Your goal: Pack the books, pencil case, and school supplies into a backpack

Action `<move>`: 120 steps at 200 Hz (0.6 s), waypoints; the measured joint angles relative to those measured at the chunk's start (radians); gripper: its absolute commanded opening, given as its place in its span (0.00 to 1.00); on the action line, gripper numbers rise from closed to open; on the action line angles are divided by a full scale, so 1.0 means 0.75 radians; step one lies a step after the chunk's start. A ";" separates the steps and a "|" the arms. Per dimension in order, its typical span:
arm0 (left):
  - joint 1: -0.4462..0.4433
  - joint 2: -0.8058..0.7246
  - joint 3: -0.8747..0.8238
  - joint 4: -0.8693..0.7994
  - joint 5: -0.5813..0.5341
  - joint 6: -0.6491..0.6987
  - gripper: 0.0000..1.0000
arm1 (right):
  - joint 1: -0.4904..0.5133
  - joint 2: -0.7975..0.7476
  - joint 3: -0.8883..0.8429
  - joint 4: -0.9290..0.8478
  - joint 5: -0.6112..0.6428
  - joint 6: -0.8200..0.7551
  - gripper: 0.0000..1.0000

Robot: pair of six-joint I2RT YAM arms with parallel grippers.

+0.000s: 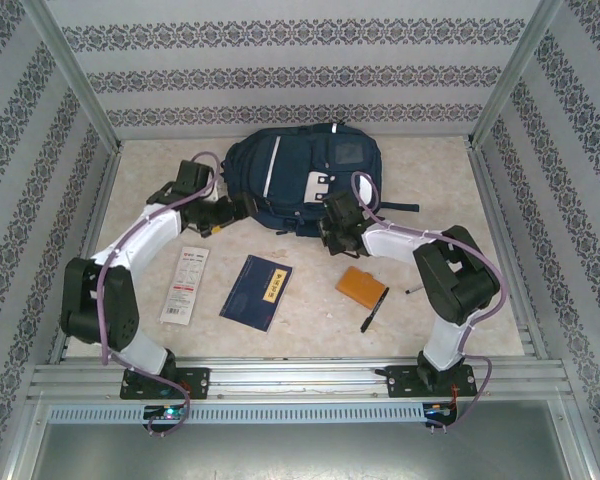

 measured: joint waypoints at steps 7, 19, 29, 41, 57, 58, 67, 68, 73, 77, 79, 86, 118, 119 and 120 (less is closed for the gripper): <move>-0.001 0.039 0.065 -0.015 -0.003 0.024 0.99 | -0.015 -0.011 -0.004 -0.013 -0.009 -0.033 0.00; -0.001 0.098 0.158 -0.042 -0.004 0.073 0.99 | -0.045 -0.048 -0.027 -0.031 -0.033 -0.126 0.00; -0.001 0.151 0.242 -0.082 -0.009 0.126 0.99 | -0.077 -0.096 -0.050 -0.053 -0.056 -0.224 0.00; -0.005 0.219 0.351 -0.137 -0.035 0.197 0.99 | -0.136 -0.158 -0.060 -0.100 -0.108 -0.404 0.00; -0.017 0.318 0.495 -0.199 -0.102 0.310 0.99 | -0.240 -0.204 -0.031 -0.159 -0.238 -0.705 0.00; -0.017 0.322 0.500 -0.201 -0.105 0.315 0.99 | -0.252 -0.204 -0.023 -0.169 -0.253 -0.733 0.00; -0.028 0.374 0.567 -0.224 -0.147 0.377 0.99 | -0.320 -0.191 0.036 -0.233 -0.343 -0.895 0.00; -0.029 0.378 0.571 -0.225 -0.151 0.381 0.99 | -0.325 -0.189 0.041 -0.238 -0.347 -0.907 0.00; -0.036 0.408 0.602 -0.236 -0.172 0.416 0.99 | -0.361 -0.173 0.080 -0.280 -0.385 -0.998 0.00; -0.043 0.431 0.622 -0.240 -0.192 0.437 0.99 | -0.386 -0.159 0.110 -0.310 -0.403 -1.064 0.00; -0.045 0.444 0.633 -0.245 -0.199 0.449 0.99 | -0.402 -0.151 0.128 -0.326 -0.418 -1.097 0.00; -0.054 0.488 0.673 -0.262 -0.224 0.481 0.99 | -0.449 -0.122 0.183 -0.376 -0.446 -1.197 0.00; -0.093 0.683 0.803 -0.308 -0.338 0.554 0.99 | -0.609 -0.008 0.322 -0.554 -0.490 -1.398 0.45; -0.095 0.688 0.805 -0.308 -0.345 0.556 0.99 | -0.614 -0.007 0.323 -0.557 -0.488 -1.405 0.45; -0.095 0.691 0.806 -0.308 -0.348 0.557 0.99 | -0.617 -0.006 0.324 -0.560 -0.488 -1.408 0.46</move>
